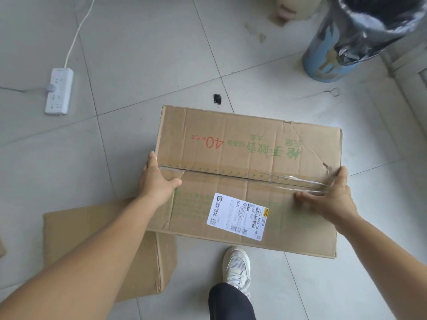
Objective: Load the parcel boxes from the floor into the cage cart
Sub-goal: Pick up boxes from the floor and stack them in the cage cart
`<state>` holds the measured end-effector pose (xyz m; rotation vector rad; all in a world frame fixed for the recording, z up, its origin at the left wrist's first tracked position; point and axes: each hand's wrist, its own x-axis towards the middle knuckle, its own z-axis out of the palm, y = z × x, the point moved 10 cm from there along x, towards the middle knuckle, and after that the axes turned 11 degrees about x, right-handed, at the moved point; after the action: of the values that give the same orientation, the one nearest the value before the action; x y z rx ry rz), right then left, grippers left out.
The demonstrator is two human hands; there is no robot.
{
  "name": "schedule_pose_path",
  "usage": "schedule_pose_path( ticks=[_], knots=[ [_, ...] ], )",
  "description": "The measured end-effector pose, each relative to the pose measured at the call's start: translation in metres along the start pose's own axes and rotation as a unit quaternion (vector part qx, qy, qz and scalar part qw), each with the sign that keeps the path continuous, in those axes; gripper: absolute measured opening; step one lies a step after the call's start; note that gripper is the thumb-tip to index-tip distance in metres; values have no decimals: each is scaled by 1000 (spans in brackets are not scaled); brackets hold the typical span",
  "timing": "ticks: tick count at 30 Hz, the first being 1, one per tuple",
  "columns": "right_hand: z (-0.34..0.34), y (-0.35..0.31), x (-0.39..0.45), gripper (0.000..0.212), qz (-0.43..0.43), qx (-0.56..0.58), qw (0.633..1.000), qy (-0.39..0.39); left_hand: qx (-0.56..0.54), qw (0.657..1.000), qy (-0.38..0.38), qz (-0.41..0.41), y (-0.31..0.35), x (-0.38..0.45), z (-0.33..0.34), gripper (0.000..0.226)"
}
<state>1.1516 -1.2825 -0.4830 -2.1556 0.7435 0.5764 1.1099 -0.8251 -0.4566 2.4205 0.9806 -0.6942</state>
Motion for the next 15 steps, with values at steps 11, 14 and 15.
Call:
schedule_pose_path(
  ticks=[11, 14, 15],
  knots=[
    [-65, -146, -136, 122, -129, 41, 991, 10, -99, 988, 118, 25, -38, -128, -178, 103],
    [-72, -188, -187, 127, -162, 40, 986, 3, -127, 980, 151, 20, -68, -174, -229, 102],
    [-74, -201, -205, 129, -173, 40, 984, 0, -135, 977, 162, 19, -79, -189, -246, 101]
  ],
)
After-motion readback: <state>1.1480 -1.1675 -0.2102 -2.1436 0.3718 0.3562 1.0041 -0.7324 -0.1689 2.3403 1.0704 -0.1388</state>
